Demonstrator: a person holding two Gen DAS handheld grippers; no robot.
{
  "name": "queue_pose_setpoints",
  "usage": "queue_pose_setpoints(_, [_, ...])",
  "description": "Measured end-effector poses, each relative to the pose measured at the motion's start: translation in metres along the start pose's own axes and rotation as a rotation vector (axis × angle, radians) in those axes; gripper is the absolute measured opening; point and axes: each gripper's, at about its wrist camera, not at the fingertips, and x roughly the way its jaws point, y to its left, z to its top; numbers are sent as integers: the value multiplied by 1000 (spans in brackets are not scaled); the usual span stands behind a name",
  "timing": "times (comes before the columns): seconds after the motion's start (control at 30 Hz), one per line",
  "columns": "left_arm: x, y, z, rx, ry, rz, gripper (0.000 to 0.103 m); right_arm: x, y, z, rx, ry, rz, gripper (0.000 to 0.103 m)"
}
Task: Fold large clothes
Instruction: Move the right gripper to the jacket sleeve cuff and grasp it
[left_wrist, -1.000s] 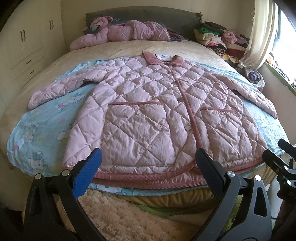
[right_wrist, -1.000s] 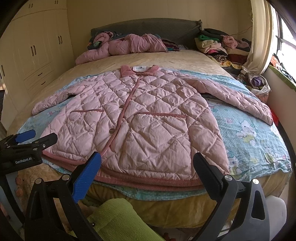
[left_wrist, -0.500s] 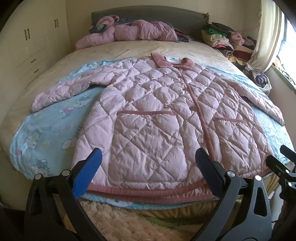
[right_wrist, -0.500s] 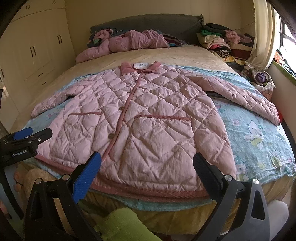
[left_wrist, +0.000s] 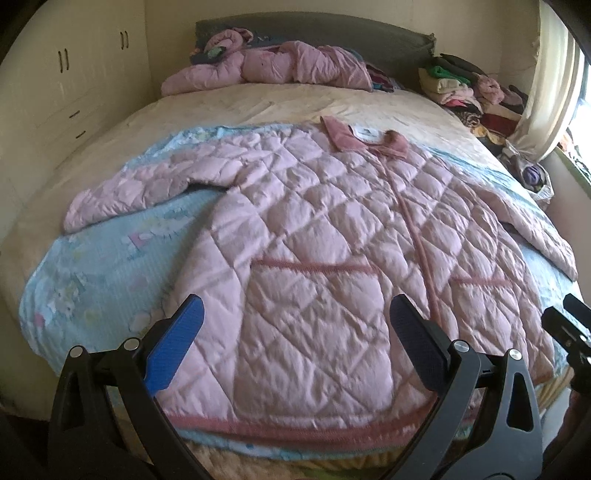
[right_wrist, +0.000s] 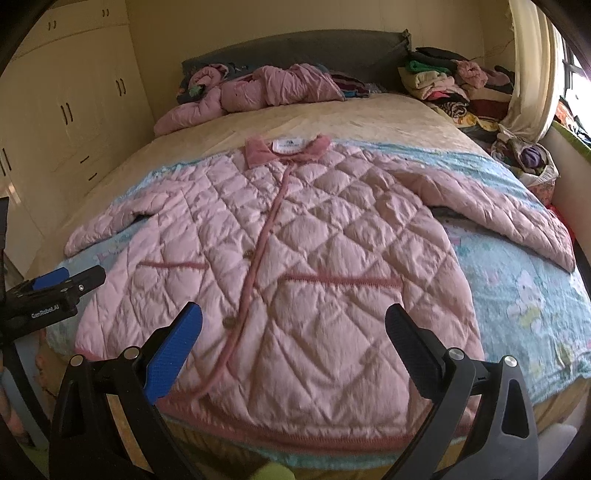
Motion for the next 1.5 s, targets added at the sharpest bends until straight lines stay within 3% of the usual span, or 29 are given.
queue_pose_setpoints(0.43, [18, 10, 58, -15, -30, 58, 94, 16, -7, 61, 48, -52, 30, 99])
queue_pose_setpoints(0.87, [41, -2, 133, -67, -80, 31, 94, 32, -36, 128, 112, -127, 31, 99])
queue_pose_setpoints(1.23, [77, -40, 168, -53, -66, -14, 94, 49, -101, 169, 249, -154, -44, 99])
queue_pose_setpoints(1.5, [111, -71, 168, -21, -59, -62, 94, 67, -169, 174, 396, -159, -139, 99])
